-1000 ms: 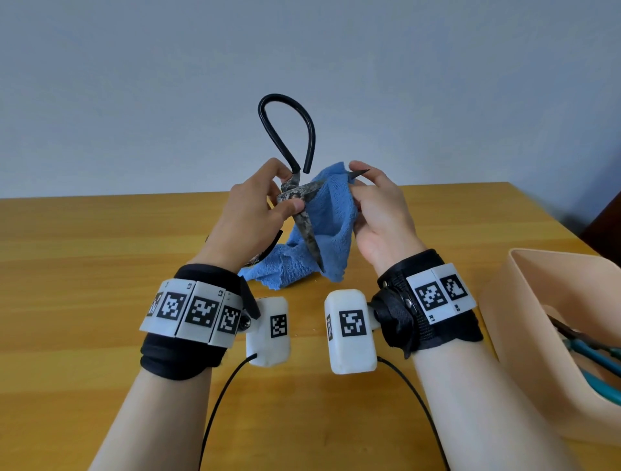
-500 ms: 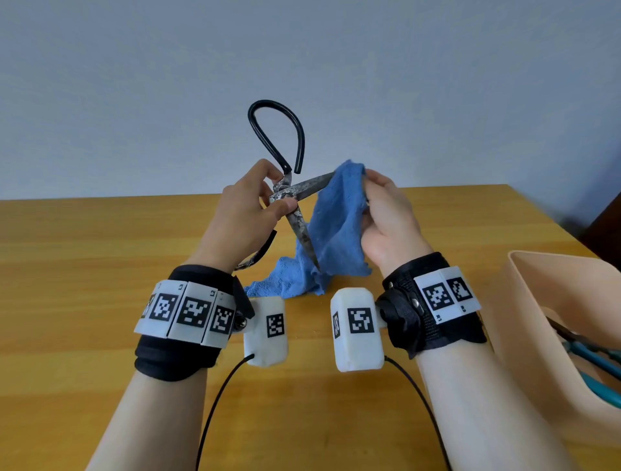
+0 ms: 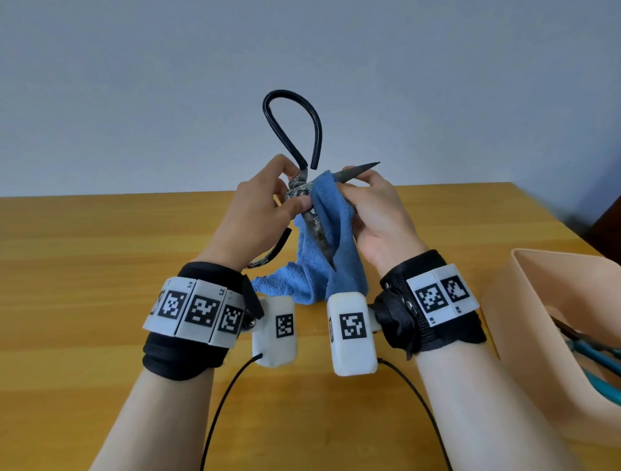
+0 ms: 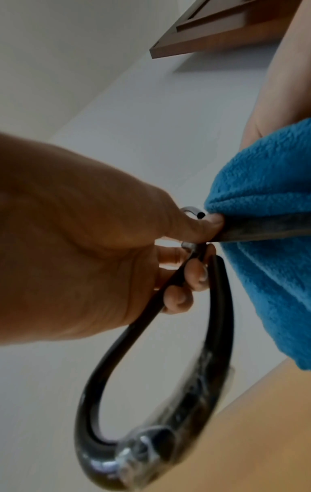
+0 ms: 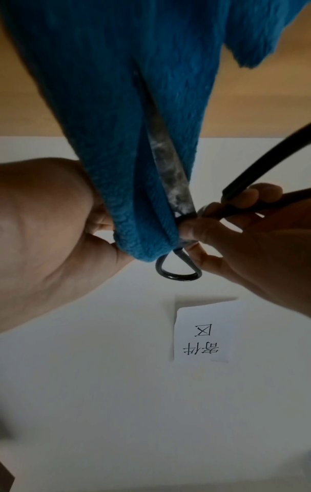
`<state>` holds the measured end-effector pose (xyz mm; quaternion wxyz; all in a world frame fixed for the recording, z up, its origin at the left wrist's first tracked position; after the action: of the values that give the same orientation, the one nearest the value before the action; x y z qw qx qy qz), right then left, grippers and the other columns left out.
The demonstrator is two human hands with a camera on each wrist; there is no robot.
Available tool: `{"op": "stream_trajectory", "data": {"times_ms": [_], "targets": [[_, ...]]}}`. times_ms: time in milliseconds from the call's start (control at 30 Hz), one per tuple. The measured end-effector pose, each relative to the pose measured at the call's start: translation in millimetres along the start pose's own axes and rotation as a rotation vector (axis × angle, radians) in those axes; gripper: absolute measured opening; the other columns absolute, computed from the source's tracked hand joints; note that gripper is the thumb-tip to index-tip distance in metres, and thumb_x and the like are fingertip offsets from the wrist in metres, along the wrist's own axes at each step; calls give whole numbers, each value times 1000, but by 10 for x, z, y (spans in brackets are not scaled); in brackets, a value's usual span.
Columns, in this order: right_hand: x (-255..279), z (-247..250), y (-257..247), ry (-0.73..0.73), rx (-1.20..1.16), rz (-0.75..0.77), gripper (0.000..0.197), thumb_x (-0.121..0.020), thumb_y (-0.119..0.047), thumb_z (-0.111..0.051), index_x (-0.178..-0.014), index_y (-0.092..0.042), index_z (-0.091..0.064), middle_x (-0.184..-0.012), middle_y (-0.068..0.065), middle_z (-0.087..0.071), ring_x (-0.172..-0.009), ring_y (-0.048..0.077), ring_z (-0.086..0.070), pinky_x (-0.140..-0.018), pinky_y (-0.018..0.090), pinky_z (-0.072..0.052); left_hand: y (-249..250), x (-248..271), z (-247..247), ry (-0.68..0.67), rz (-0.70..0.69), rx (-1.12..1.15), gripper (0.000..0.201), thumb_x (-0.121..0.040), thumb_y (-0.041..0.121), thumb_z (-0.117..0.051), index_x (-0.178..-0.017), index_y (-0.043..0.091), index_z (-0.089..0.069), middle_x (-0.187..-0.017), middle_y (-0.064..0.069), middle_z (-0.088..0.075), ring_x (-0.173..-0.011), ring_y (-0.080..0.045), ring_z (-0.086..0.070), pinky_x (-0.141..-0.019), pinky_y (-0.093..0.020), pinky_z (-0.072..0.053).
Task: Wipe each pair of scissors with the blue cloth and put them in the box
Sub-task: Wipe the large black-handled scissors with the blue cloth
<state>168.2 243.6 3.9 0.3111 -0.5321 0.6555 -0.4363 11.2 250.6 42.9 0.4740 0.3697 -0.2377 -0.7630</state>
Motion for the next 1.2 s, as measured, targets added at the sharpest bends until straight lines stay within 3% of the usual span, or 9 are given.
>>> {"op": "stream_trajectory", "data": {"times_ms": [167,233,367,467,567,700,800,967,1200], "targets": [[-34,246,-138,163,-114,55,28,-92,3,-62,-114,-12,-54,-83,9,-66,-57,13,-62,-56,24,-54,-48,19,92,2,9,-11,24,-93,26,-69,-110,20,-53,-72,4,-57,-51,1,-51,-63,-31,-41],[-32,350,-161,233,-187,58,29,-92,2,-62,-115,-13,-53,-81,7,-64,-59,13,-62,-56,24,-55,-77,17,100,-2,21,-31,25,-93,27,-69,-110,21,-53,-72,4,-57,-54,-1,-53,-63,-32,-42],[-23,537,-232,322,-323,113,32,-91,-1,-65,-115,-15,-52,-81,6,-64,-62,15,-62,-58,26,-55,-199,10,166,-9,52,-110,24,-92,27,-70,-109,24,-53,-80,2,-58,-72,-22,-56,-64,-33,-43],[-17,479,-351,250,-184,247,31,-88,-2,-68,-110,-15,-52,-92,6,-69,-77,19,-65,-73,33,-56,-254,8,189,-13,61,-183,23,-91,26,-71,-106,26,-53,-82,3,-56,-71,-14,-50,-61,-26,-36],[9,230,-413,116,161,399,33,-84,-7,-73,-108,-12,-51,-90,2,-73,-85,18,-70,-82,34,-58,-234,-1,145,-36,48,-238,24,-91,24,-71,-103,28,-51,-86,3,-58,-70,-9,-49,-59,-27,-35],[25,-52,-265,-82,650,435,38,-82,-12,-76,-110,-9,-50,-86,-2,-76,-82,7,-71,-78,25,-56,-140,4,79,-66,-2,-274,23,-92,21,-69,-103,25,-49,-88,4,-60,-68,-16,-54,-59,-31,-41],[40,-135,-154,-167,870,416,40,-80,-15,-78,-107,-10,-48,-81,0,-75,-77,10,-69,-72,27,-55,-76,17,37,-83,-37,-320,23,-92,21,-68,-104,26,-49,-88,2,-62,-68,-20,-55,-60,-35,-44],[27,-197,-66,-170,910,350,47,-78,-16,-81,-106,-7,-45,-86,1,-73,-81,11,-69,-66,26,-54,-39,20,-34,-120,-65,-393,26,-92,19,-67,-107,28,-47,-92,-1,-62,-68,-23,-53,-57,-34,-39],[7,-122,-2,-156,818,232,48,-79,-14,-80,-115,-6,-48,-90,0,-73,-86,14,-69,-75,34,-58,-43,15,-41,-145,-79,-367,25,-92,21,-68,-108,28,-50,-89,3,-62,-68,-17,-53,-60,-35,-43]]}}
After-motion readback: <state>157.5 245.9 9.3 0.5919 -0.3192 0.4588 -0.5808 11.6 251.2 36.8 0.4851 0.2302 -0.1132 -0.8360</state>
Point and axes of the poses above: each hand's wrist, its own x-axis away from the middle knuckle, its own z-axis out of the back of the hand, y = z × x, the point moved 8 cm from there along -x, towards the middle knuckle
